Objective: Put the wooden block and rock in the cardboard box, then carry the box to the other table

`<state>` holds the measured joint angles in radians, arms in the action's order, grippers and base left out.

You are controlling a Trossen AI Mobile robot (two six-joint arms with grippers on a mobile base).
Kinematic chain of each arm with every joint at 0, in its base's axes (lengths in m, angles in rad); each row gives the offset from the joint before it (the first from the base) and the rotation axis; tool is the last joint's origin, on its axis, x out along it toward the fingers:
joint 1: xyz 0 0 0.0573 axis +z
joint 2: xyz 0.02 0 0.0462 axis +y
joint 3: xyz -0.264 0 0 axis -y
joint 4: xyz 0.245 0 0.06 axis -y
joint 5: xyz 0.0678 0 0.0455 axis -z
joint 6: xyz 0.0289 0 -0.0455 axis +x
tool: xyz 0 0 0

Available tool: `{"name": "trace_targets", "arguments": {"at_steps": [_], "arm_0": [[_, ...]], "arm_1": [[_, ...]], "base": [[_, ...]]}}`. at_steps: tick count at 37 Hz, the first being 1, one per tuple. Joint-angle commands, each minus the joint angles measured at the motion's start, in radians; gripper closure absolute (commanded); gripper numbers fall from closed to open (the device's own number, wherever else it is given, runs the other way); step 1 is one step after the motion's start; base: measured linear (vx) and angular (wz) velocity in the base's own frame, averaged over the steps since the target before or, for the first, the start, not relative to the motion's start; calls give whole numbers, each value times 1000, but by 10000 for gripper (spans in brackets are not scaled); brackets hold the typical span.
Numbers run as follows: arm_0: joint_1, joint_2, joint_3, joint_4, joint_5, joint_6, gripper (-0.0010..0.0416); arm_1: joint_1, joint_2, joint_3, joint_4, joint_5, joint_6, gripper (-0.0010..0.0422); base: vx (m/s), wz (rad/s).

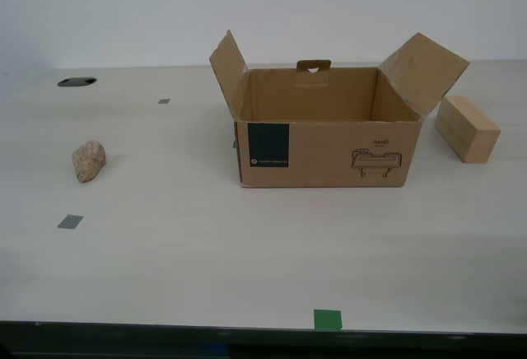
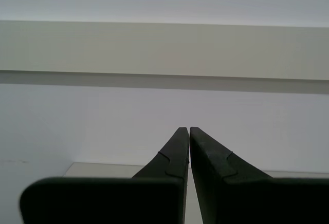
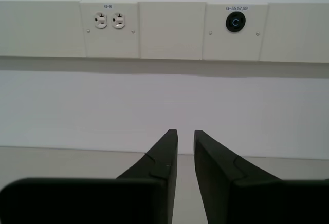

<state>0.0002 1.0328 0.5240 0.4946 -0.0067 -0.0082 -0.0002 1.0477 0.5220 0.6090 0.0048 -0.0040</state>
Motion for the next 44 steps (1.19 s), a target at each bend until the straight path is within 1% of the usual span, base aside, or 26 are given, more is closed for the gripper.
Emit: {"name": "trace_targets", "arguments": {"at_steps": [1, 8, 12, 17, 23, 31, 34, 39, 44], "arm_0": [[1, 0, 0, 3, 0, 0, 322], [1, 0, 0, 3, 0, 0, 251], [1, 0, 0, 3, 0, 0, 207], [1, 0, 0, 3, 0, 0, 150], [1, 0, 0, 3, 0, 0, 84], [1, 0, 0, 2, 0, 0, 16], [1, 0, 0, 2, 0, 0, 2], [1, 0, 0, -2, 0, 0, 16], [1, 0, 0, -3, 0, 0, 14]], "arm_1": [[0, 0, 1, 6, 2, 0, 412], [0, 0, 2, 6, 2, 0, 409], [0, 0, 2, 6, 2, 0, 384], [0, 0, 2, 6, 2, 0, 332], [0, 0, 5, 6, 2, 0, 256], [0, 0, 13, 5, 2, -4, 151], [0, 0, 19, 5, 2, -4, 112], [0, 0, 26, 5, 2, -3, 58], [0, 0, 28, 5, 2, -3, 19]], "base": [[0, 0], [0, 0], [0, 0], [0, 0], [0, 0], [0, 0], [0, 0], [0, 0], [0, 0]]}}
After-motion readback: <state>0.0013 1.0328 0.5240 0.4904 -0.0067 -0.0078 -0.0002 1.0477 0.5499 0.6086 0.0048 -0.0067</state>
